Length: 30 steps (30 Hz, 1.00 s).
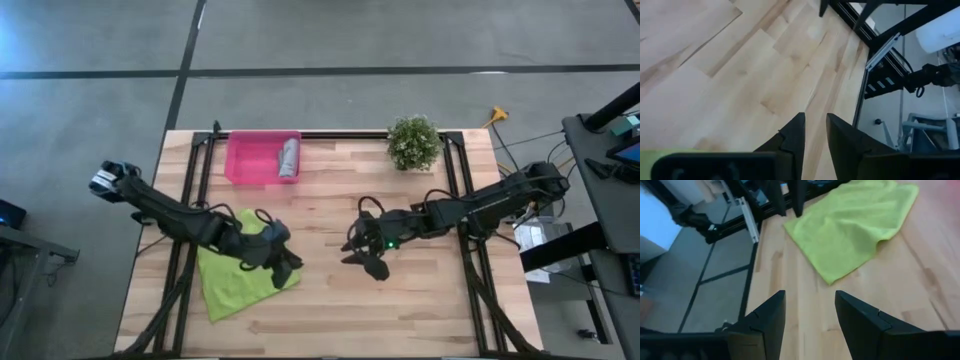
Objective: Roll microfiber towels into tight, uniform cylinder then place into a basket
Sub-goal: Roll the green microfiber cloth
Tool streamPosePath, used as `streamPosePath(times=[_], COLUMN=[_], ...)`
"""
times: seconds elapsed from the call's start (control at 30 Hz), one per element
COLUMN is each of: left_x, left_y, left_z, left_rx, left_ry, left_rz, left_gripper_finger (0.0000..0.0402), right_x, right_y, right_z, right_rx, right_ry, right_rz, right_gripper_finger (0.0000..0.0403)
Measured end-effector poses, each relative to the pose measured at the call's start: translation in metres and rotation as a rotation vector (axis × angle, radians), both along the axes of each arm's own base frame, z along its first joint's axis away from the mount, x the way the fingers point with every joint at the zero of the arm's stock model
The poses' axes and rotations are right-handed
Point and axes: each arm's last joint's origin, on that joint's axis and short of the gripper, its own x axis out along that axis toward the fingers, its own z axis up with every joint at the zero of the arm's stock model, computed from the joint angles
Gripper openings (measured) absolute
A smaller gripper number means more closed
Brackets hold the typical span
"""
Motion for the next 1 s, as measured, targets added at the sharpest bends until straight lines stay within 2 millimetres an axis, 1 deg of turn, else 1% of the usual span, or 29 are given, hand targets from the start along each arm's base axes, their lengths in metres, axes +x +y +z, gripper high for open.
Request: streamPosePath(times=[0.1, 0.23, 0.43, 0.53, 0.67, 0.73, 0.8, 0.9, 1.0], left_x=[0.006, 0.004, -0.001, -0.001, -0.001, -0.003, -0.009, -0.028, -0.049], left_y=[-0.003, -0.002, 0.0, 0.001, 0.001, 0.001, 0.003, 0.008, 0.014], left_z=[0.0, 0.002, 0.006, 0.005, 0.004, 0.003, 0.001, 0.003, 0.008], left_rx=[0.005, 0.019, 0.124, 0.181, 0.204, 0.229, 0.256, 0.273, 0.302], left_ry=[0.004, -0.003, -0.034, -0.038, -0.039, -0.023, 0.034, 0.139, 0.169], left_rz=[-0.002, -0.013, -0.091, -0.131, -0.153, -0.194, -0.296, -0.415, -0.477], left_gripper_finger=[0.0061, 0.006, 0.006, 0.006, 0.006, 0.006, 0.006, 0.006, 0.006], right_x=[0.0, -0.001, 0.0, 0.0, 0.0, 0.002, 0.003, 0.01, 0.027], right_y=[0.0, 0.0, 0.0, -0.001, -0.001, 0.0, -0.001, -0.002, 0.002], right_z=[0.0, 0.0, 0.001, 0.001, 0.001, 0.004, 0.008, 0.01, 0.009], right_rx=[0.002, -0.002, -0.002, -0.005, 0.006, 0.02, 0.02, -0.002, -0.053], right_ry=[-0.001, 0.008, -0.005, -0.005, -0.009, -0.035, -0.052, -0.063, -0.07], right_rz=[0.002, 0.0, -0.01, -0.018, -0.025, -0.035, -0.082, -0.168, -0.178], right_gripper_finger=[0.0167, 0.0167, 0.0167, 0.0167, 0.0167, 0.0167, 0.0167, 0.0167, 0.0167])
